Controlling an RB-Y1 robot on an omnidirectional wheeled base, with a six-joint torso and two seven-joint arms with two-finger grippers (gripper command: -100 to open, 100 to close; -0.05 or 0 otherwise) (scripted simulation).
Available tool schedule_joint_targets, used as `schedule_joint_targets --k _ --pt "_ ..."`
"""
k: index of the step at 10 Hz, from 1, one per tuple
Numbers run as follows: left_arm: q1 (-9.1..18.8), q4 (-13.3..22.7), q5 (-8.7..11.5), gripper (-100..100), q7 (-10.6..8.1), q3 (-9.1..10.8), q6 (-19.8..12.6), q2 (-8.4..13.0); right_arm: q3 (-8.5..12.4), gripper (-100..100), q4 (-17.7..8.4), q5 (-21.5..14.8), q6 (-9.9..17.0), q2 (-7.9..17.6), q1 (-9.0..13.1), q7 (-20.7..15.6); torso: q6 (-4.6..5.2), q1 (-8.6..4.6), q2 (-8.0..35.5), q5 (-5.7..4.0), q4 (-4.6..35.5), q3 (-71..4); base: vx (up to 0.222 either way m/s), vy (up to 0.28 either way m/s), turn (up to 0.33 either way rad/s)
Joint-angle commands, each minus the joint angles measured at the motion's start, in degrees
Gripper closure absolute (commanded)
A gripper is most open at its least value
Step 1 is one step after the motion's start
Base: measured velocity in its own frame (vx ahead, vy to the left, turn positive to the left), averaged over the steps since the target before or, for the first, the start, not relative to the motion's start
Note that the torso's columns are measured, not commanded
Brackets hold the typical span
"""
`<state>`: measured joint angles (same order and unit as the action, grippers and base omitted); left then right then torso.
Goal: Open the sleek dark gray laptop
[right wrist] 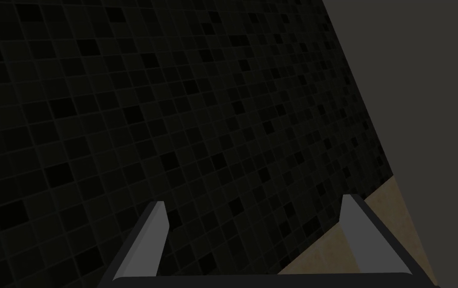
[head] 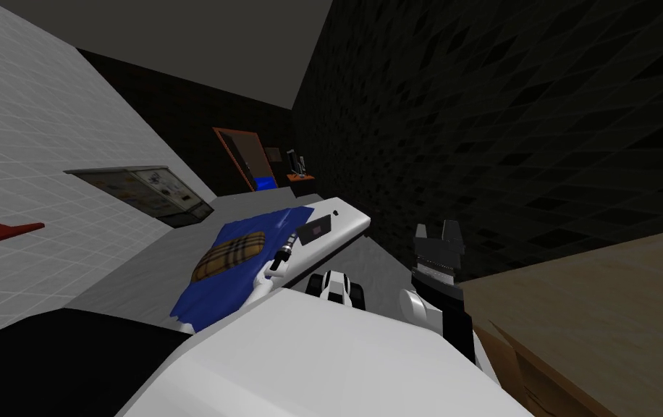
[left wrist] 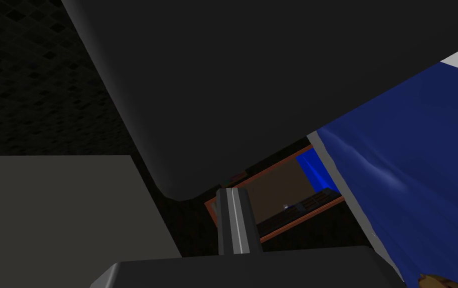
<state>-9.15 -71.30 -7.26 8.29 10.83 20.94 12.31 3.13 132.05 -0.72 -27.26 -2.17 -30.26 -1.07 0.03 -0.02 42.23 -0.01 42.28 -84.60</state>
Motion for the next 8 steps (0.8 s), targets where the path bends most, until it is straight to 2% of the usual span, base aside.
schedule_joint_targets --k 1,3,4,5,6,7,8 --pt "2.25 -0.29 0.71 100 -2.73 -0.92 -4.32 1.54 0.0 0 0.0 0.0 0.0 0.0 0.0 0.0 0.02 0.06 -0.05 0.06 -0.04 0.0 -0.033 0.045 -0.088" --pt "2.25 -0.29 0.71 100 -2.73 -0.92 -6.61 1.54 0.0 0 0.0 0.0 0.0 0.0 0.0 0.0 -0.03 0.05 -0.02 0.03 -0.02 -0.01 -0.022 0.031 -0.016" --pt "3.7 -0.49 1.19 100 -4.48 -1.55 -8.9 2.59 0.0 0 0.0 0.0 0.0 0.0 -0.01 0.0 -0.04 -0.04 0.0 0.0 -0.01 0.0 -0.033 0.036 -0.062" --pt "3.7 -0.49 1.19 100 -4.48 -1.55 -10.23 2.59 0.0 0 0.0 0.0 0.0 0.0 0.0 0.0 0.0 0.01 0.07 0.01 0.01 0.04 -0.032 0.038 -0.045" --pt "5.14 -0.7 1.67 100 -6.23 -2.19 -11.93 3.63 0.0 0 0.0 0.0 0.0 0.0 0.0 0.0 -0.02 0.03 0.07 0.02 0.02 0.05 -0.041 0.036 -0.068" --pt "5.14 -0.7 1.67 100 -6.23 -2.19 -13.64 3.63 0.0 0 0.0 0.0 0.0 0.0 0.0 0.0 0.02 0.02 0.07 0.01 0.03 0.04 -0.035 0.035 -0.047" --pt "6.59 -0.9 2.15 100 -7.98 -2.82 -15.39 4.68 0.0 0 0.0 0.0 0.0 0.0 0.0 0.0 -0.03 0.0 0.05 0.01 0.01 0.03 -0.033 0.048 -0.071"
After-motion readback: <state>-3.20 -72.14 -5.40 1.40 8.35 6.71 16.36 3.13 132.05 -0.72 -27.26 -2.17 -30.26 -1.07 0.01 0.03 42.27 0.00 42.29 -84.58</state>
